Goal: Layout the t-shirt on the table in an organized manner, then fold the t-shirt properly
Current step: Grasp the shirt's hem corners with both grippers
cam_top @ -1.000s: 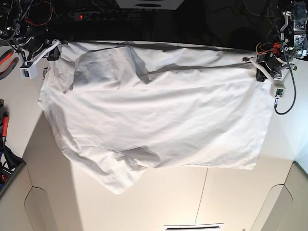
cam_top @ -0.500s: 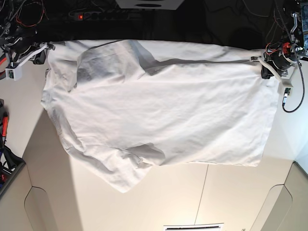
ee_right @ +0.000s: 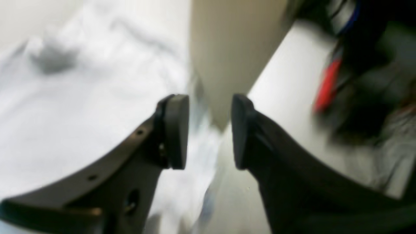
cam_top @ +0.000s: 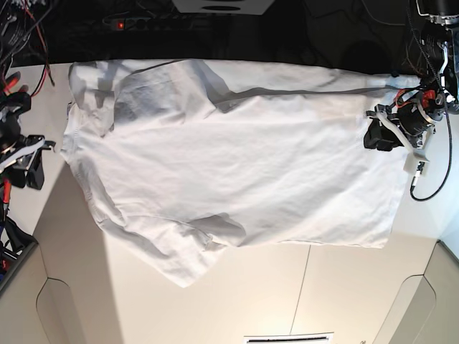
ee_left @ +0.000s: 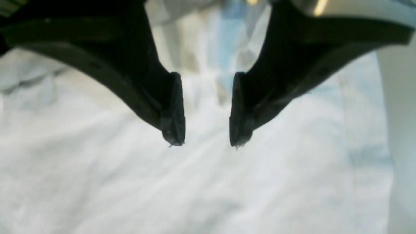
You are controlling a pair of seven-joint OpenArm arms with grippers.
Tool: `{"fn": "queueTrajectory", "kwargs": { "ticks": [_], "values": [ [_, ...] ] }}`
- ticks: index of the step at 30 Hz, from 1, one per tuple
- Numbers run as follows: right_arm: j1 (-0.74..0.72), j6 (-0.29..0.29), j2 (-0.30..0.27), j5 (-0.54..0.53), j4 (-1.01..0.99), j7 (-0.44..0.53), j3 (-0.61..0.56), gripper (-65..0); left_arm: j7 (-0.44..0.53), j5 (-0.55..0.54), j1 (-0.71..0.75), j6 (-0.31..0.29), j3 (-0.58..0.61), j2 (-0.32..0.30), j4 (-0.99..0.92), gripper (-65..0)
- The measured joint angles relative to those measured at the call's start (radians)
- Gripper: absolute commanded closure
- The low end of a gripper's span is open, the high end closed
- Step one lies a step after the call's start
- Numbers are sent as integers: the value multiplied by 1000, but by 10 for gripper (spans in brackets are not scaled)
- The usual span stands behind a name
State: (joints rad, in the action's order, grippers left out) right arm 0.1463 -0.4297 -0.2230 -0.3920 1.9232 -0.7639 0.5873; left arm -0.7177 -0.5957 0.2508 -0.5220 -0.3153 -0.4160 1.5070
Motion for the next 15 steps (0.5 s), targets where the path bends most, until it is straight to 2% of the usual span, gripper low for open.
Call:
{"fn": "queueTrajectory", "kwargs": {
  "ticks": [3,6,10,13,15],
  "values": [
    [-113,1,3,69,-43,58,2,-223,0,-1,-26,-10,0,0,0,-268],
    [-236,-2,3,112,-195,76,3,-245,-1,0,-51,-10,0,0,0,-268],
    [-397,0,-11,111,-559,143,-4,-327,0,-2,-78,-11,0,0,0,-268],
    [-507,2,-43,115,-888,218,-42,-330,0,0,-82,-19,0,0,0,-268],
    [-575,-32,-56,117,-1085,253,-79,-330,0,0,-82,-19,0,0,0,-268]
  ]
}}
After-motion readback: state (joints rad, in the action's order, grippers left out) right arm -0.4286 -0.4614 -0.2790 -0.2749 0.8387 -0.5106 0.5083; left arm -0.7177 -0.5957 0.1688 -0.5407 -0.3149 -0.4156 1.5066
